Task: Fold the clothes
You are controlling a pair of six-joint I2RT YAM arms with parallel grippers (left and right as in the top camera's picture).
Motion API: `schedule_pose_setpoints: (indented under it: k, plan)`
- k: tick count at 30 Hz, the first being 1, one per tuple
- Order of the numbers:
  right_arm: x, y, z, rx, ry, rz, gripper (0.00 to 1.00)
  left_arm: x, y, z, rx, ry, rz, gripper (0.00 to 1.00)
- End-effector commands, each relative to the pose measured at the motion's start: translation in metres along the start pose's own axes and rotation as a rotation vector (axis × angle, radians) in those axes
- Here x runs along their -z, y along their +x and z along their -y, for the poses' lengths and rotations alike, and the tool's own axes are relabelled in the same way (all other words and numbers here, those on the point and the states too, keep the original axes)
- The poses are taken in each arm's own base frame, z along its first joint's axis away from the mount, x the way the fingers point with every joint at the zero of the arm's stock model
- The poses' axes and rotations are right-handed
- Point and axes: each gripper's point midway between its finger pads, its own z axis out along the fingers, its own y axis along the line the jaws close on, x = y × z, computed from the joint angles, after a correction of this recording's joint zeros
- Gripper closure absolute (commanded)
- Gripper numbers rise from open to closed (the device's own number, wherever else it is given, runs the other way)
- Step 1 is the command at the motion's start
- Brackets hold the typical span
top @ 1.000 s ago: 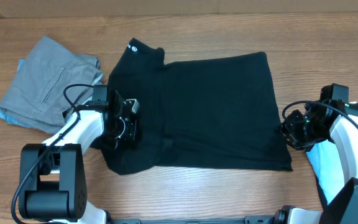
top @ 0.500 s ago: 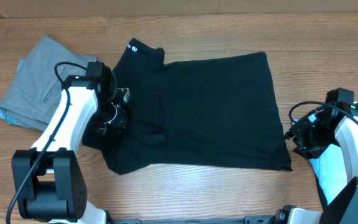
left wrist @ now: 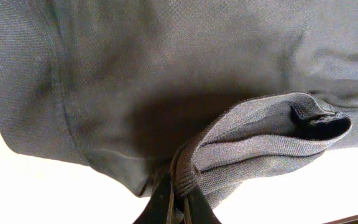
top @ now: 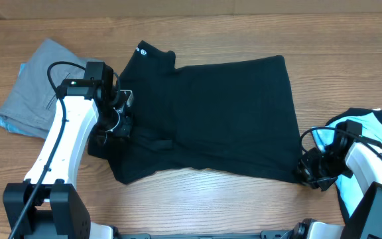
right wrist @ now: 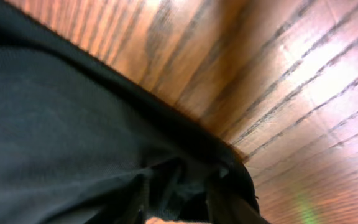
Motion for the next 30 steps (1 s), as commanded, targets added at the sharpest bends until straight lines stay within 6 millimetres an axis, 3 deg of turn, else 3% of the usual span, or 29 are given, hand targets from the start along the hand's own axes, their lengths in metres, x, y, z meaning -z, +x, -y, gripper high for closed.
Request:
schedule_pose_setpoints:
  k: [1, 4, 12, 18, 19, 20, 22, 27, 30]
  plan:
    - [-0.003, 0.004, 0.0, -0.005, -0.016, -0.014, 0.81, 0.01, -0.005, -0.001, -0.016, -0.015, 0.035, 0.95]
    - [-0.001, 0.0, -0.003, 0.0, -0.025, 0.001, 0.96, 0.01, -0.003, -0.001, -0.015, -0.015, 0.03, 0.95]
    - [0.035, -0.009, -0.022, 0.085, -0.042, 0.011, 0.96, 0.011, 0.022, -0.003, 0.005, -0.028, -0.071, 0.96]
    - [0.038, -0.011, -0.023, 0.089, -0.04, 0.016, 0.95, 0.012, 0.029, -0.003, 0.057, -0.032, -0.099, 0.96]
    - [0.038, -0.011, -0.023, 0.089, -0.039, 0.017, 0.85, 0.013, 0.029, -0.003, 0.056, -0.032, -0.096, 0.96]
    - [0.038, -0.011, -0.02, 0.088, -0.027, 0.019, 0.53, 0.013, 0.029, -0.003, 0.056, -0.032, -0.096, 0.96]
    - [0.034, -0.008, -0.016, 0.083, -0.01, 0.011, 0.41, 0.013, 0.029, -0.003, 0.056, -0.032, -0.097, 0.96]
    - [0.012, 0.016, -0.003, 0.053, -0.013, -0.08, 0.43, 0.013, 0.029, -0.003, 0.056, -0.032, -0.096, 0.96]
    - [-0.001, 0.016, -0.002, 0.035, -0.036, -0.069, 0.48, 0.013, 0.027, -0.003, 0.055, -0.032, -0.09, 0.95]
